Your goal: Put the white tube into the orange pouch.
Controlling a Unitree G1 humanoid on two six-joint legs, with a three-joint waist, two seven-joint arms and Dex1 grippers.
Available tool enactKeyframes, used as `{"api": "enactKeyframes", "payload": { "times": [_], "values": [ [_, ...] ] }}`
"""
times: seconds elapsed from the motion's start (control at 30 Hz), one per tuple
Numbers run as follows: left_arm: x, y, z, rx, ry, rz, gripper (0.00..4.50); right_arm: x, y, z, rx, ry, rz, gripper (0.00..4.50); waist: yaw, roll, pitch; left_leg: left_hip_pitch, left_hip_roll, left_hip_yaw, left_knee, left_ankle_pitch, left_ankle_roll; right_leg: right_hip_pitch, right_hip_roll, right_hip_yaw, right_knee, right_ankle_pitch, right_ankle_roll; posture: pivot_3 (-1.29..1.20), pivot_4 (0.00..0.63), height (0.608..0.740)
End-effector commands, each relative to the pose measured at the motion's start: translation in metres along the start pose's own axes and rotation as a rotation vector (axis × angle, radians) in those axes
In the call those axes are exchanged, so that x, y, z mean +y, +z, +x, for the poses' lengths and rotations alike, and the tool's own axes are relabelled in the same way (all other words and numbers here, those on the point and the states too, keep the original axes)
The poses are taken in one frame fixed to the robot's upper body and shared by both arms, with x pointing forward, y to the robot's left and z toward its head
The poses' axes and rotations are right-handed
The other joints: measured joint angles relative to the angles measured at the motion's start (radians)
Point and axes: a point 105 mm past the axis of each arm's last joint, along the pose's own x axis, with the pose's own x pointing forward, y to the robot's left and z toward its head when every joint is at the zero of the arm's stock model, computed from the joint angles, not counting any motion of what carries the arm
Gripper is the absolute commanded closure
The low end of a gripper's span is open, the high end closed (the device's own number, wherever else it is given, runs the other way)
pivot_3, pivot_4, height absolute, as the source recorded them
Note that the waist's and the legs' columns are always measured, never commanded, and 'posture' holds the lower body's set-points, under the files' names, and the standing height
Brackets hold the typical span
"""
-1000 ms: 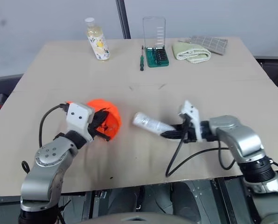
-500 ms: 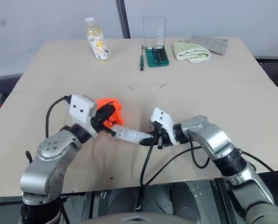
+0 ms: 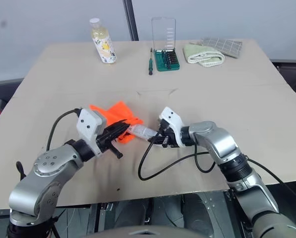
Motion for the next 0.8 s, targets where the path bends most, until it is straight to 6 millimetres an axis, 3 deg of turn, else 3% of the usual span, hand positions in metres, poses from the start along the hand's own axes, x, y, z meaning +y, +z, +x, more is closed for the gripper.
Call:
{"api": "enactKeyframes", "payload": {
  "times": [0.03,0.23,0.37,0.53,0.8],
  "values": [
    [-0.001,-0.002,-0.001,0.012,-0.028,0.085,4.5,0.0,0.029,-0.009,-0.092,-0.014,-0.021,4.18,0.0,0.001,0.0,0.0,0.0,0.0,0.0,0.0,0.0,0.0,0.0,0.0,0.0,0.0,0.0,0.0,0.15,0.74],
    [-0.006,-0.01,0.0,0.03,-0.065,0.12,4.5,0.006,0.035,-0.009,-0.099,0.002,-0.026,4.18,-0.001,0.001,0.001,0.0,0.0,0.0,-0.002,0.0,0.0,0.0,0.0,0.0,0.0,0.0,-0.001,0.0,0.15,0.74],
    [-0.017,-0.007,0.01,0.0,-0.103,0.141,4.5,0.011,0.034,0.002,-0.08,0.011,-0.047,4.18,0.0,0.001,0.001,0.0,0.0,0.0,-0.003,0.0,0.0,-0.001,0.0,0.0,-0.001,0.0,0.0,0.0,0.15,0.74],
    [-0.024,-0.003,0.021,-0.027,-0.126,0.195,4.5,0.004,0.03,0.015,-0.041,-0.017,-0.067,4.18,-0.001,0.001,0.001,0.0,0.0,0.001,-0.003,0.0,0.0,-0.001,0.0,0.0,-0.001,0.0,0.0,0.0,0.15,0.74],
    [-0.04,-0.005,0.02,-0.059,-0.21,0.258,4.5,-0.007,0.045,0.033,-0.054,-0.035,-0.129,4.18,-0.003,0.001,0.001,0.0,0.0,0.001,-0.004,0.0,0.0,-0.002,0.001,0.0,-0.001,0.0,0.0,0.0,0.15,0.74]
  ]
}}
